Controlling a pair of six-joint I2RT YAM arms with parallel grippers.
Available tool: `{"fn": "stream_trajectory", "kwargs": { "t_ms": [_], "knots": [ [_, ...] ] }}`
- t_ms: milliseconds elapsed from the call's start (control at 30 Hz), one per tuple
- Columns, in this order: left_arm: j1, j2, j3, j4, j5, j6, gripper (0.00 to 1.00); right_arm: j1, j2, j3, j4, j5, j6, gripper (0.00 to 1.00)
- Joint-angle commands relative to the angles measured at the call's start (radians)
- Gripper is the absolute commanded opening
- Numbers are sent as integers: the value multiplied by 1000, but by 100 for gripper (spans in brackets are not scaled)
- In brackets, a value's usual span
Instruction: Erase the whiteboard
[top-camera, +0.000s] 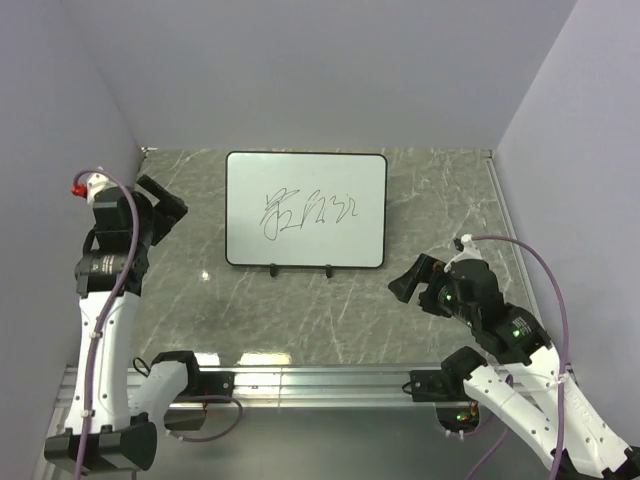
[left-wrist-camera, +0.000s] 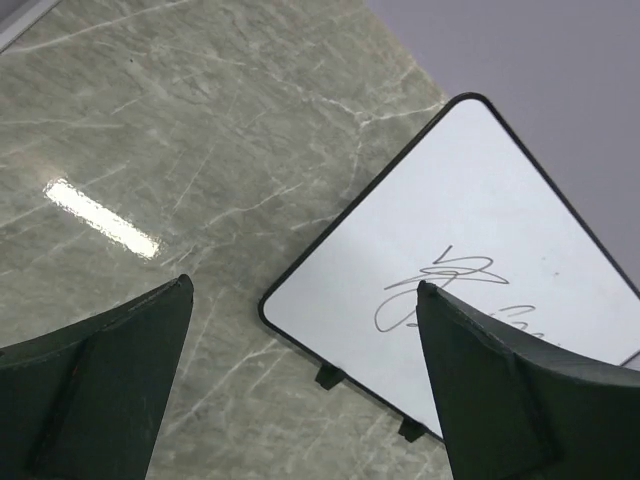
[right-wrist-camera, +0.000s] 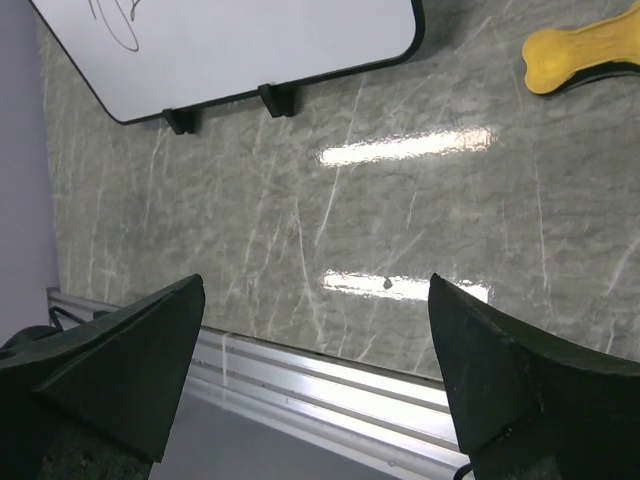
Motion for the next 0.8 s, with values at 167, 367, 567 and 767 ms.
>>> {"fn": "stream_trajectory", "kwargs": {
  "t_ms": [167, 367, 567, 767],
  "knots": [
    [-1, -9, -9, -36, 242, -100, 99, -3, 6, -9, 34, 93, 89, 100],
    [-1, -224, -74, 24, 156, -241, 99, -23, 98, 53, -16, 207, 173, 100],
    [-1, -346, -169, 29, 216, -226, 99, -158, 263, 122, -35, 109, 161, 99],
    [-2, -221, -89, -149, 224, -90, 89, -393, 477, 82, -2, -69, 182, 95]
  ]
}}
